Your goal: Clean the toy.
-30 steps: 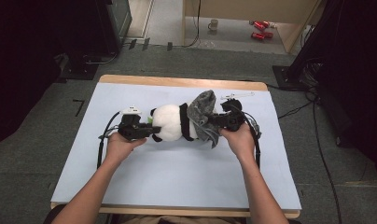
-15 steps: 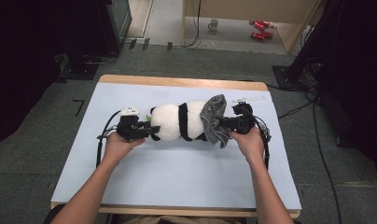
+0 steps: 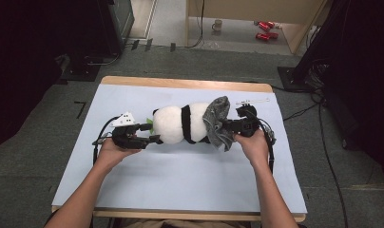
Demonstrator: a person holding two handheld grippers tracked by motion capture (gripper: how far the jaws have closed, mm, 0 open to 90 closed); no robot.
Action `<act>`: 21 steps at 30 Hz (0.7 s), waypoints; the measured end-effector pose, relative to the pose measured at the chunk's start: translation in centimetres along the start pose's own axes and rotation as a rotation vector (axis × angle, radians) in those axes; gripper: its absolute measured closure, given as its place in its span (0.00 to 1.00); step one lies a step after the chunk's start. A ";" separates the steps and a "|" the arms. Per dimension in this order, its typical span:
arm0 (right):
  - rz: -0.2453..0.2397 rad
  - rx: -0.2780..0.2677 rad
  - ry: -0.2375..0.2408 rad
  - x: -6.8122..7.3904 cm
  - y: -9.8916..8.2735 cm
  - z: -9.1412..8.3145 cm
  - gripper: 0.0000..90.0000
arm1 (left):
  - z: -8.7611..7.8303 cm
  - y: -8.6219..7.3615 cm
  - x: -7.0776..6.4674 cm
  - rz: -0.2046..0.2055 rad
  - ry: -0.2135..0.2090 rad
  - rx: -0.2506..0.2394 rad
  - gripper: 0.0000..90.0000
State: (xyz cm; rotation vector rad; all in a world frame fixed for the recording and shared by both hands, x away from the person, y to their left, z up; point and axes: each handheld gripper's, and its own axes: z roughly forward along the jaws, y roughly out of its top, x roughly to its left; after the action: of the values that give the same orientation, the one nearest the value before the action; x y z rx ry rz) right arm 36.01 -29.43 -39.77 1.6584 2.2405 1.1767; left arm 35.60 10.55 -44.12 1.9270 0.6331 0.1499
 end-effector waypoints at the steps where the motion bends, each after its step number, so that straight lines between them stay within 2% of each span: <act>1: -0.002 -0.001 0.001 0.0 0.0 0.0 0.89 | 0.1 0.0 0.0 0.001 -0.004 0.000 0.41; 4: -0.002 -0.006 0.005 0.1 0.0 -0.1 0.89 | 1.0 -0.2 0.0 -0.003 -0.008 0.037 0.40; 6: -0.003 -0.008 0.007 0.2 0.1 -0.1 0.88 | 1.7 -0.4 0.0 0.010 -0.001 0.054 0.37; 11: -0.007 -0.020 0.010 0.5 0.3 -0.5 0.88 | 2.7 -0.5 -0.2 0.038 0.033 0.035 0.27; 16: -0.014 -0.019 0.011 0.8 0.5 -0.4 0.88 | 3.8 -0.7 -0.5 0.068 0.110 0.031 0.21; 19: -0.007 -0.022 0.013 0.8 0.6 -0.2 0.88 | 4.3 -0.8 -0.5 0.087 0.147 0.036 0.22; 21: 0.000 -0.026 0.017 0.7 0.7 0.0 0.88 | 4.5 -0.9 -0.3 0.083 0.165 0.029 0.27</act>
State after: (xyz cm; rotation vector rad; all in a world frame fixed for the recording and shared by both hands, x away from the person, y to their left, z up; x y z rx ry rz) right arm 36.25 -28.77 -39.13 1.6449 2.2256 1.2184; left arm 36.76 7.03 -46.83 1.9832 0.6674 0.3574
